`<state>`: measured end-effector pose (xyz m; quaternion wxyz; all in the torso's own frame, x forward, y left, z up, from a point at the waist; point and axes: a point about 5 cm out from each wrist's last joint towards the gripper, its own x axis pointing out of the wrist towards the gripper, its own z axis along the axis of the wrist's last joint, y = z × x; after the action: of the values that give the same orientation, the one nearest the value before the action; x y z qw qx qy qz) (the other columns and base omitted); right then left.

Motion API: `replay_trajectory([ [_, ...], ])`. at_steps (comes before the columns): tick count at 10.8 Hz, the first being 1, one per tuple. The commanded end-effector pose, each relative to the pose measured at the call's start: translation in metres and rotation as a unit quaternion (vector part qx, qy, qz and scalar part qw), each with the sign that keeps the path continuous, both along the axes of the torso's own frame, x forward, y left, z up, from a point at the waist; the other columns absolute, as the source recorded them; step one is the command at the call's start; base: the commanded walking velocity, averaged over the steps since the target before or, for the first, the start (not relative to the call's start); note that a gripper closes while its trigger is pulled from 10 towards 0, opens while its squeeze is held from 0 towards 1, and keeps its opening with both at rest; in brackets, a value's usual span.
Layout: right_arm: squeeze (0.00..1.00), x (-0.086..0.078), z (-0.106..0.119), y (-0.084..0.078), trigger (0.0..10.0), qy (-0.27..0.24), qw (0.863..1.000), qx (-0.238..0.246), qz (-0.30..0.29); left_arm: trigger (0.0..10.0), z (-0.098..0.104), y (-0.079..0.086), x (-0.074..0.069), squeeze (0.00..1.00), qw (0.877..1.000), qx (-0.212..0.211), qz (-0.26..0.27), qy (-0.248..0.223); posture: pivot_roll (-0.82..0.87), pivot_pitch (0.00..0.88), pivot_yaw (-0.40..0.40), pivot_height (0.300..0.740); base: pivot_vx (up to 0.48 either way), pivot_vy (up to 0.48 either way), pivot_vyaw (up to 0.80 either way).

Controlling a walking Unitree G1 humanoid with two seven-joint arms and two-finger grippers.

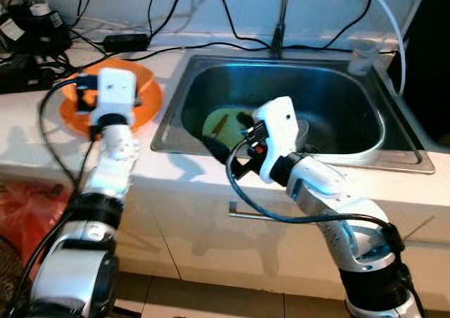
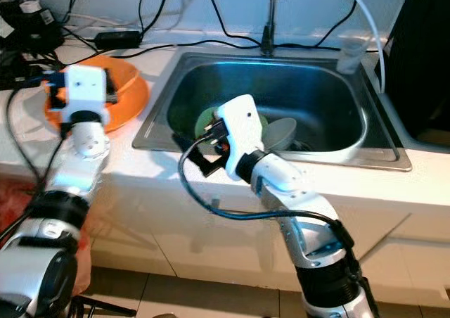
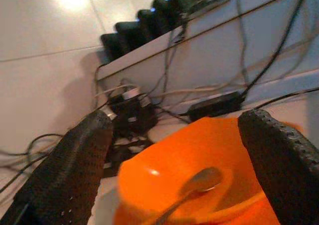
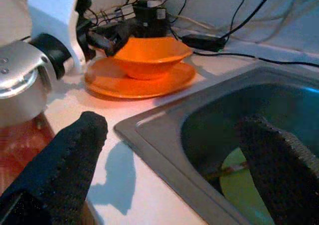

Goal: Kitchen organization

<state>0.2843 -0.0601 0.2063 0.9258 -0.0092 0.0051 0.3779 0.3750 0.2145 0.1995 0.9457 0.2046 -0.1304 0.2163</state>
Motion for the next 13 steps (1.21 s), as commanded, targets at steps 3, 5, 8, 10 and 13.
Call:
replay_trajectory([
  [3, 0.00, 0.005, 0.004, -0.002, 10.0, -0.010, 1.000, 0.006, 0.013, 10.0, -0.001, 0.020, -0.008, 1.00, 0.999, -0.012, 0.049, -0.005, 0.08, 0.000, 0.002, 0.740, 0.000, 0.000, 0.00],
  [5, 0.00, 0.005, 0.006, -0.004, 10.0, -0.007, 0.999, 0.018, 0.029, 10.0, -0.013, 0.019, -0.010, 1.00, 0.998, -0.044, 0.035, 0.010, 0.08, 0.000, -0.012, 0.740, 0.000, 0.000, 0.00],
  [8, 0.00, -0.001, 0.006, -0.002, 10.0, 0.004, 0.998, 0.033, 0.059, 10.0, -0.018, 0.015, -0.007, 0.21, 0.995, -0.094, 0.016, 0.019, 0.07, 0.000, -0.014, 0.740, 0.000, 0.000, 0.00],
  [10, 0.00, -0.003, 0.004, -0.001, 10.0, 0.006, 0.998, 0.033, 0.059, 10.0, -0.011, 0.011, -0.003, 0.00, 0.994, -0.105, -0.007, 0.013, 0.07, 0.000, -0.007, 0.740, 0.000, 0.000, 0.00],
  [13, 0.00, -0.005, 0.004, -0.002, 10.0, 0.006, 0.998, 0.034, 0.053, 10.0, -0.010, 0.010, 0.005, 0.00, 0.995, -0.099, -0.008, 0.023, 0.05, 0.000, 0.002, 0.740, 0.000, 0.000, 0.00],
])
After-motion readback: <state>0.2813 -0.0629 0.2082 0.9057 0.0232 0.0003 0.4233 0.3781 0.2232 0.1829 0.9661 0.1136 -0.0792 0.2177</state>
